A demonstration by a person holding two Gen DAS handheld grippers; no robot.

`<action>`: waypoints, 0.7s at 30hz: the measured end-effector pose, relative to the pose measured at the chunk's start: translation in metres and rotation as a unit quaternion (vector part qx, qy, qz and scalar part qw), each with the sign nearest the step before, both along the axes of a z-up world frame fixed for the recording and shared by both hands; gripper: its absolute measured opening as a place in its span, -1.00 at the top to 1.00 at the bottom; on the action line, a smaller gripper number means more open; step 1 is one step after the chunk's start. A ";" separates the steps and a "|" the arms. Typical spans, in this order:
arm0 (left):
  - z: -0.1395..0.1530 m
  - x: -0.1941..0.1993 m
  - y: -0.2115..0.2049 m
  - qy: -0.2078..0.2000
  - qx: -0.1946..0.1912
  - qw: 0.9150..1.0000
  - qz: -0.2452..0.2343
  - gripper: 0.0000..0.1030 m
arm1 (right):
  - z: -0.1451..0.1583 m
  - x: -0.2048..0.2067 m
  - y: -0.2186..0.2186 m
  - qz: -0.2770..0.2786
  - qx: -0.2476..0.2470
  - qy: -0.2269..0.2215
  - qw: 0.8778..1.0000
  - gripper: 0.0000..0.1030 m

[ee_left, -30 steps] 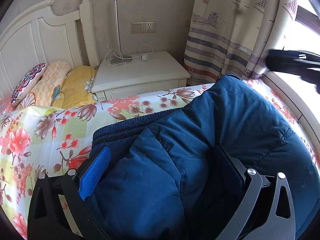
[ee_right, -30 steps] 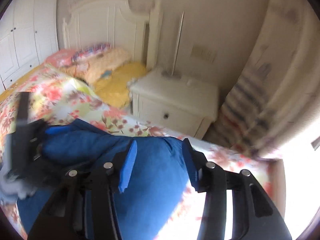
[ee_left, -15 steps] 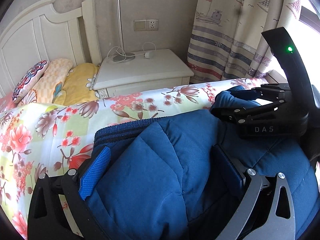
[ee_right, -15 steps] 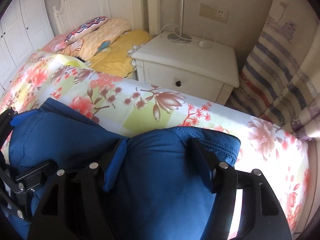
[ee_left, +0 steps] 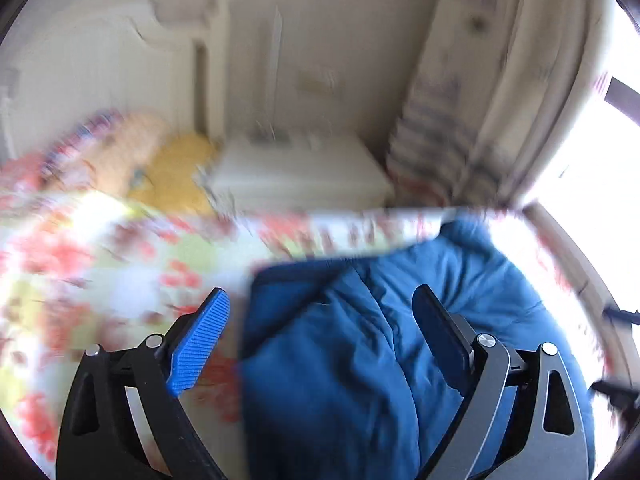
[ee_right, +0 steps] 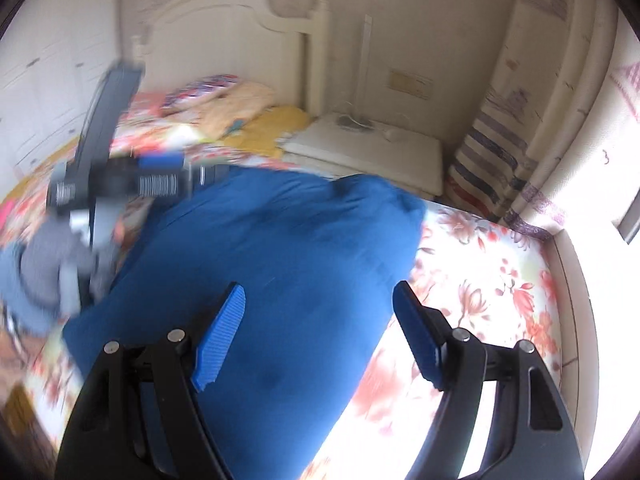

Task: Fold large clothes

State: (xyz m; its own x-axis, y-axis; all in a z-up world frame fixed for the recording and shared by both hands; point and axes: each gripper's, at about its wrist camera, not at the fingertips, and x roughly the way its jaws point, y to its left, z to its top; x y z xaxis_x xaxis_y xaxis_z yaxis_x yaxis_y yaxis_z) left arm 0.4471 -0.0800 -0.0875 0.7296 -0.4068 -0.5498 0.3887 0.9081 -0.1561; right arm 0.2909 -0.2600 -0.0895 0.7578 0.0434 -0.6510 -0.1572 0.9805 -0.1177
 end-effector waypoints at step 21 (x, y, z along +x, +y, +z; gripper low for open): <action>-0.051 -0.148 0.027 0.012 0.112 0.993 0.036 -0.91 | -0.065 -0.108 0.020 -0.024 -0.001 -0.020 0.999 -0.63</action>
